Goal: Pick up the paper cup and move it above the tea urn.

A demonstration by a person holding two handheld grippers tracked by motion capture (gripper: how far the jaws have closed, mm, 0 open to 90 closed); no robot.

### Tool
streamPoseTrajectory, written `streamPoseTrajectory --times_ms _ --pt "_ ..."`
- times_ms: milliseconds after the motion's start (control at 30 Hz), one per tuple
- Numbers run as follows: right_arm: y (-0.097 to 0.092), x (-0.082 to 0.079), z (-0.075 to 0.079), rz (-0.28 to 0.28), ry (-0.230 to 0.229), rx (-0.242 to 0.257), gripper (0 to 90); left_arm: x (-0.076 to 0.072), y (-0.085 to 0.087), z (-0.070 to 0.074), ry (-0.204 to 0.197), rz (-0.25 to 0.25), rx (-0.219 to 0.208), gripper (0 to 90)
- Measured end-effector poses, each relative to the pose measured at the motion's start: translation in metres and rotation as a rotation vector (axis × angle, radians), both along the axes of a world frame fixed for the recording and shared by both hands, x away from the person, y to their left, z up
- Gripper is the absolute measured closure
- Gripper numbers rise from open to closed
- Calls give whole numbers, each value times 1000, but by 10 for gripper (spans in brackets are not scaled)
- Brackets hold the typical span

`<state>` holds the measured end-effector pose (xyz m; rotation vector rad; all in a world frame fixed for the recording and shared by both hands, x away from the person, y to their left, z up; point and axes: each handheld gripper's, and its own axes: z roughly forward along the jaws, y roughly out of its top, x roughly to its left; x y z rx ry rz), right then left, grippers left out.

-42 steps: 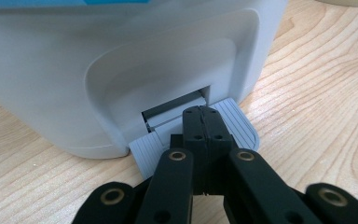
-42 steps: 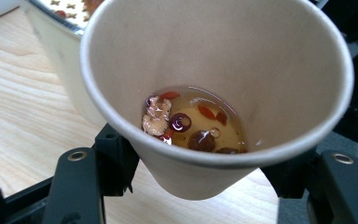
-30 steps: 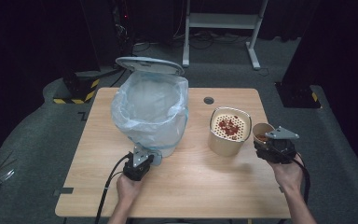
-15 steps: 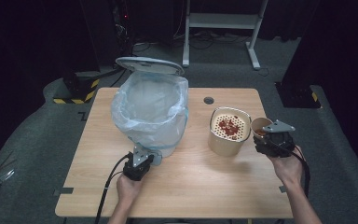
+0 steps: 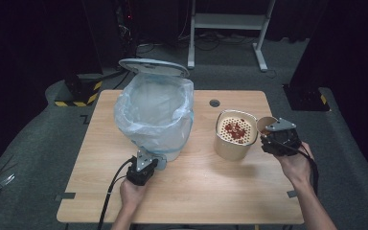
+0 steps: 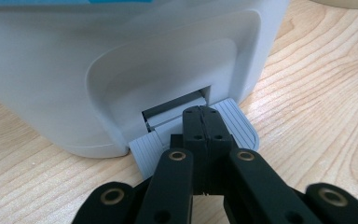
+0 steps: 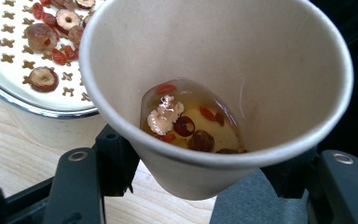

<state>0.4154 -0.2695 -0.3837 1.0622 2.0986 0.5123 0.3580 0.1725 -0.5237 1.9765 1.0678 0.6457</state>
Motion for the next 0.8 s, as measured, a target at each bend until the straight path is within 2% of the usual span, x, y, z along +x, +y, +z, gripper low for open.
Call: streamPoseTrajectory --times_ms 533,800 --pt "7 6 6 12 6 -77 366 0 0 0 1 1 -1 900" --pt "12 9 7 19 0 -154 366 0 0 0 1 2 -1 900"
